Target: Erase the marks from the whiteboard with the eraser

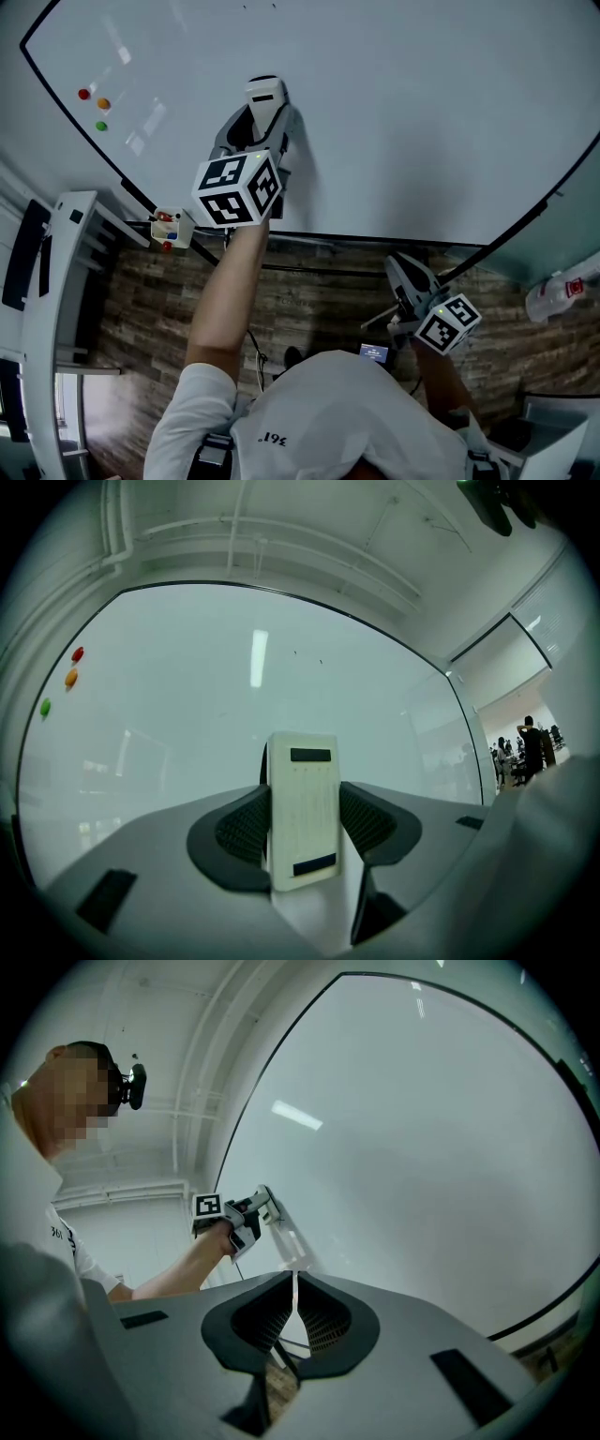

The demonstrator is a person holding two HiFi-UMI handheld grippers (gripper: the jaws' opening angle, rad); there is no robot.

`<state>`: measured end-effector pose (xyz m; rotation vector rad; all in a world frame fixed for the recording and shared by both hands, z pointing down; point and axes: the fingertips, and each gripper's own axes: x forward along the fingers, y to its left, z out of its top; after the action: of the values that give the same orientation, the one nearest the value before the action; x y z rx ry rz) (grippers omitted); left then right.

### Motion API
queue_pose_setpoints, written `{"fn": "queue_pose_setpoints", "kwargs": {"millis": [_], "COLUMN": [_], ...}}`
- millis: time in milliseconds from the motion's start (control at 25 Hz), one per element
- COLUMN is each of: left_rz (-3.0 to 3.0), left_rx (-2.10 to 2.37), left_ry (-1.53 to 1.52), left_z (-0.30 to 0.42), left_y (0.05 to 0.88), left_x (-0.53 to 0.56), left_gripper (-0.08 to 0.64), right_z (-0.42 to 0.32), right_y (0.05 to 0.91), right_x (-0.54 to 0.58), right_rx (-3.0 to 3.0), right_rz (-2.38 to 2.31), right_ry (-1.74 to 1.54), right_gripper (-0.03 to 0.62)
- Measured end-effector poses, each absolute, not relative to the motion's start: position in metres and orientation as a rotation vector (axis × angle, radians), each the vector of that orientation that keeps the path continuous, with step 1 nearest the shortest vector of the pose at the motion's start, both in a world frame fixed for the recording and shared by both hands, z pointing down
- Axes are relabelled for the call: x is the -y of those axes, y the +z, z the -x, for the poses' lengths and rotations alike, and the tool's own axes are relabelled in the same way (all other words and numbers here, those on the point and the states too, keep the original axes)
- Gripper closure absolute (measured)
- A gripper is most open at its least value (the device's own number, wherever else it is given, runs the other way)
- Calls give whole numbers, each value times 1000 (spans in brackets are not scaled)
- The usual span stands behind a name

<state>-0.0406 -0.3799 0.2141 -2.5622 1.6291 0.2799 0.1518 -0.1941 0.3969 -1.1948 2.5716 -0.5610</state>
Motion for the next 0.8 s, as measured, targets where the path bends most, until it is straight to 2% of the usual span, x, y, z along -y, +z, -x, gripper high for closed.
{"fn": "queue_pose_setpoints", "kwargs": {"millis": [800], "left_rz": [2668], "left_rx": [-1460], "left_ry": [232], "left_z": [-51], "left_y": [224], "left_x": [367], "left_gripper": [322], "right_z": [-153], "right_y": [398], "right_x": [187], "right_rx": [-2563], "right_rz": [1211], "right_ry": [-576], "right_gripper": [565]}}
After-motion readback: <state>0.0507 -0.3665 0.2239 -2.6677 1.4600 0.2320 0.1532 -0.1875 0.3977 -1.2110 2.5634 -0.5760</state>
